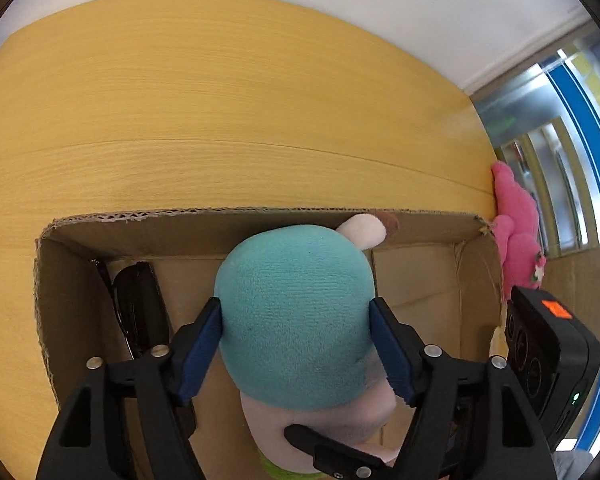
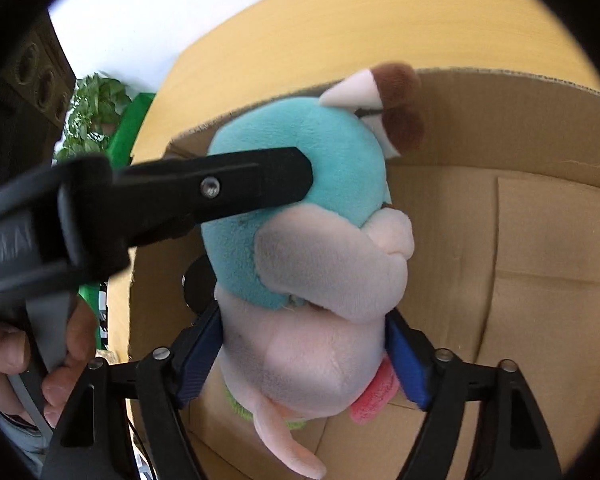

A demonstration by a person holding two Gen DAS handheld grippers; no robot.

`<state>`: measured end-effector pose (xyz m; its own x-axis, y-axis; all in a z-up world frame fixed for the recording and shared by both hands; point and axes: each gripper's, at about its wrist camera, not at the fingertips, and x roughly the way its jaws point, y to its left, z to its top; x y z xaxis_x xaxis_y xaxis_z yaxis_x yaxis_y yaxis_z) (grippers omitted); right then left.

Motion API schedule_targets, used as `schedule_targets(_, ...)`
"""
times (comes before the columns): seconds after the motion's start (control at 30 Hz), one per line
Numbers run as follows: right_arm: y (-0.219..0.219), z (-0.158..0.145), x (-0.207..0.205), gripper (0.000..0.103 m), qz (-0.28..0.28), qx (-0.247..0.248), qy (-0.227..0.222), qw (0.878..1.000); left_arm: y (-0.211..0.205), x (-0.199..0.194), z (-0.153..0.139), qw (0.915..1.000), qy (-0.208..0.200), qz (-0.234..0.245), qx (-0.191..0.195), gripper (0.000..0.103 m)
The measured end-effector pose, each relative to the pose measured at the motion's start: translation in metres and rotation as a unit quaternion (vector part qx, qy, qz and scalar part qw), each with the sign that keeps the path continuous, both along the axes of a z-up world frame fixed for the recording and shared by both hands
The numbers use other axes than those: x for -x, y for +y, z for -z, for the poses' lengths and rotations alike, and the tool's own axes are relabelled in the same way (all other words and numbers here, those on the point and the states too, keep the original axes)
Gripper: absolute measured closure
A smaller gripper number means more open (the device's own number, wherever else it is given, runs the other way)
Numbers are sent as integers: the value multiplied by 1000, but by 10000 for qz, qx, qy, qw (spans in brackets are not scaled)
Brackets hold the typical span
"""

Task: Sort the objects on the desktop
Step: 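Lower the plush pig into the box and open the left gripper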

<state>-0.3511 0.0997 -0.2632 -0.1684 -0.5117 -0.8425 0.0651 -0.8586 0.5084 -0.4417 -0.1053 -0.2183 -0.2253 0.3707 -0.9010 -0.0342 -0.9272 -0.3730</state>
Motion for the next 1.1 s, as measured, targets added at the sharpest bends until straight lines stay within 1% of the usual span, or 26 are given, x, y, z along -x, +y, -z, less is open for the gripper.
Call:
schedule_targets(0.03, 0, -12, 5, 23, -14, -11, 38, 10000, 0, -2, -2, 10000, 20, -7, 66, 26)
schedule_targets(0.07, 0, -23, 6, 23, -23, -18, 129, 9999, 4, -3, -9, 9997, 106, 51, 203, 26)
schedule_targets(0.1, 1, -30, 4, 23, -28, 6, 231, 9997, 6, -7, -16, 9994, 189, 100, 260, 26)
schedule_targets(0.17, 7, -53, -3, 23, 6, 100, 504, 9987, 8, -19, -37, 9984, 431, 151, 321, 26)
schedule_targets(0.2, 17, -65, -10, 23, 43, 84, 637, 9979, 6, -26, -48, 9980, 538, 125, 315, 25)
schedule_targets(0.27, 26, -90, -24, 23, 74, -67, 920, 9957, 2, -48, -76, 9962, 828, 70, 259, 25)
schedule_targets(0.33, 37, -109, -42, 23, 99, -338, 1080, 9935, -1, -69, -100, 9938, 1087, 31, 250, 24)
schedule_targets(0.37, 39, -120, -54, 23, 112, -516, 1135, 9921, -4, -84, -115, 9918, 1245, 17, 285, 21)
schedule_targets(0.43, 37, -142, -78, 23, 116, -755, 1231, 9895, -7, -107, -137, 9886, 1462, 31, 363, 19)
schedule_targets(0.47, 50, -145, -91, 23, 133, -817, 1238, 9888, -11, -124, -150, 9862, 1594, 34, 436, 15)
schedule_targets(0.5, 49, -153, -109, 23, 166, -909, 1245, 9879, -17, -136, -159, 9849, 1657, 5, 494, 11)
schedule_targets(0.53, 50, -161, -119, 23, 225, -1005, 1261, 9866, -18, -148, -167, 9834, 1722, -52, 569, 3)
schedule_targets(0.57, 52, -169, -130, 23, 284, -1078, 1275, 9856, -18, -165, -177, 9808, 1833, -122, 647, 3)
schedule_targets(0.6, 55, -167, -136, 23, 328, -1117, 1286, 9848, -18, -178, -184, 9793, 1910, -135, 664, 3)
schedule_targets(0.7, 44, -198, -146, 23, 470, -1245, 1408, 9811, -19, -212, -198, 9768, 2023, -250, 651, 3)
schedule_targets(0.8, 38, -220, -173, 23, 446, -1511, 1661, 9734, -20, -245, -209, 9747, 2125, -357, 594, 3)
schedule_targets(0.93, 28, -241, -197, 23, 413, -1688, 1891, 9665, -15, -283, -227, 9698, 2346, -428, 506, 3)
schedule_targets(1.0, 23, -250, -210, 23, 414, -1751, 1971, 9637, -16, -300, -238, 9657, 2513, -529, 373, 3)
schedule_targets(1.1, 16, -260, -228, 23, 434, -1776, 2086, 9608, -13, -322, -251, 9605, 2717, -506, 333, 2)
